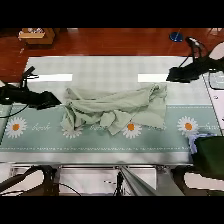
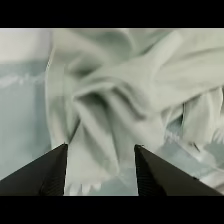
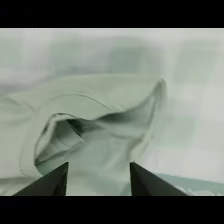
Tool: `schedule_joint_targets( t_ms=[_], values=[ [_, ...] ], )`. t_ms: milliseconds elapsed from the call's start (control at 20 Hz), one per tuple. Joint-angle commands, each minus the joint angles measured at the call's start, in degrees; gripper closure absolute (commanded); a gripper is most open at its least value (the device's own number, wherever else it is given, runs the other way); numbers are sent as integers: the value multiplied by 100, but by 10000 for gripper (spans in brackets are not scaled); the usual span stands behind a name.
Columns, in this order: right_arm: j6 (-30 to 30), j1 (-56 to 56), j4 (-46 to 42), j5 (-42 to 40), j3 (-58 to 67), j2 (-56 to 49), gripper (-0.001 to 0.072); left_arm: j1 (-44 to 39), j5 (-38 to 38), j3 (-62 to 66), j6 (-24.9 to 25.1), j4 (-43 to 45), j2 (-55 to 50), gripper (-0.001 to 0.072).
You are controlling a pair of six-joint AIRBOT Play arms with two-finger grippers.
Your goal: Fold the shirts.
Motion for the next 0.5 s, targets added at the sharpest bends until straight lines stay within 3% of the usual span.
schedule_joint_targets(
  t_ms=[0,150,250,450],
  values=[
    [-33,-667,-289,710,-105,151,237,638,-977,-520,-195,72,459,196],
    [-184,-1010,94,678,-516,151,238,647,-973,-1576,-232,-382,809,189],
    [-299,-1040,363,595,-732,151,238,625,-868,-2127,-229,-664,789,53],
    [-479,-1034,756,487,-918,151,238,627,-155,-2761,-234,-732,787,36]
  ],
)
